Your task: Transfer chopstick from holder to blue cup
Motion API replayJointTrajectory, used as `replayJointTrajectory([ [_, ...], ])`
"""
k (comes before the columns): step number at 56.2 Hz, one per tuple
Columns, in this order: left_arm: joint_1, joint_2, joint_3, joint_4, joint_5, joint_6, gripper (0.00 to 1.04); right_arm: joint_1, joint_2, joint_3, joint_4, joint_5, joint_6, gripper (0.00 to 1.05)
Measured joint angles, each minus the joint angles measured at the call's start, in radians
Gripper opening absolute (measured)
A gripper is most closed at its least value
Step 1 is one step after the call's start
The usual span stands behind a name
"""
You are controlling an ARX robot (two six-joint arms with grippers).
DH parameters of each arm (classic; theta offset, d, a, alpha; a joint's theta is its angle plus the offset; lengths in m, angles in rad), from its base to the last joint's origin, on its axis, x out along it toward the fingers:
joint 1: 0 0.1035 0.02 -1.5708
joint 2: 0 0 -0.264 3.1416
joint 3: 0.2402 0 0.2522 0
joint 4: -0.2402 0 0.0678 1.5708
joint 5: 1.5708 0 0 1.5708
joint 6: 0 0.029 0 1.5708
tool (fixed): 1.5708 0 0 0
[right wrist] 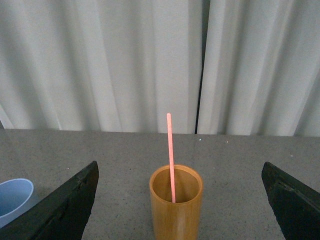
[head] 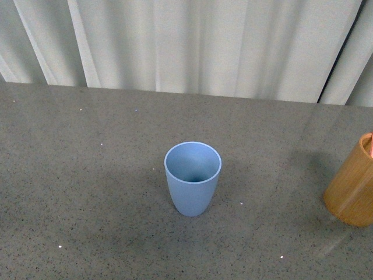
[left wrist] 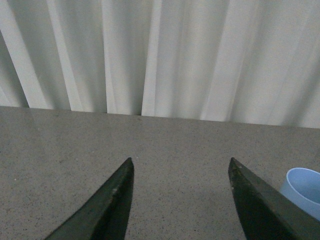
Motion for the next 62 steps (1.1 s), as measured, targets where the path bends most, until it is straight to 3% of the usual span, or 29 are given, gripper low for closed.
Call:
replayJointTrajectory([
  [8, 0.0, 0.0, 0.0, 0.0, 0.0, 0.0, 0.82, -0.002, 0.023, 0.016, -0.05, -0.008, 0.013, 0.95],
  [10, 0.0, 0.0, 0.0, 0.0, 0.0, 0.0, 0.87, -0.006, 0.095, 0.054, -0.132, -0.023, 0.018, 0.95],
  [14, 0.0, -0.001, 0.0, 0.0, 0.001, 0.0, 0.99, -0.011, 0.241, 0.076, -0.106, -0.056, 0.014, 0.95],
  [27, 0.0, 0.0, 0.0, 0.0, 0.0, 0.001, 0.98, 0.046, 0.79, 0.15, 0.303, -0.166, -0.048, 0.95],
  [38, 0.0, 0.0, 0.0, 0.0, 0.0, 0.001, 0.98, 0.126, 1.093, 0.208, 0.559, -0.107, -0.14, 0.95],
  [48, 0.0, 0.0, 0.0, 0.0, 0.0, 0.001, 0.98, 0.063, 1.281, 0.252, 0.753, 0.012, -0.126, 0.95],
  [62, 0.0, 0.0, 0.0, 0.0, 0.0, 0.001, 0.98, -0.009, 1.369, 0.249, 0.858, 0.05, -0.101, 0.95],
])
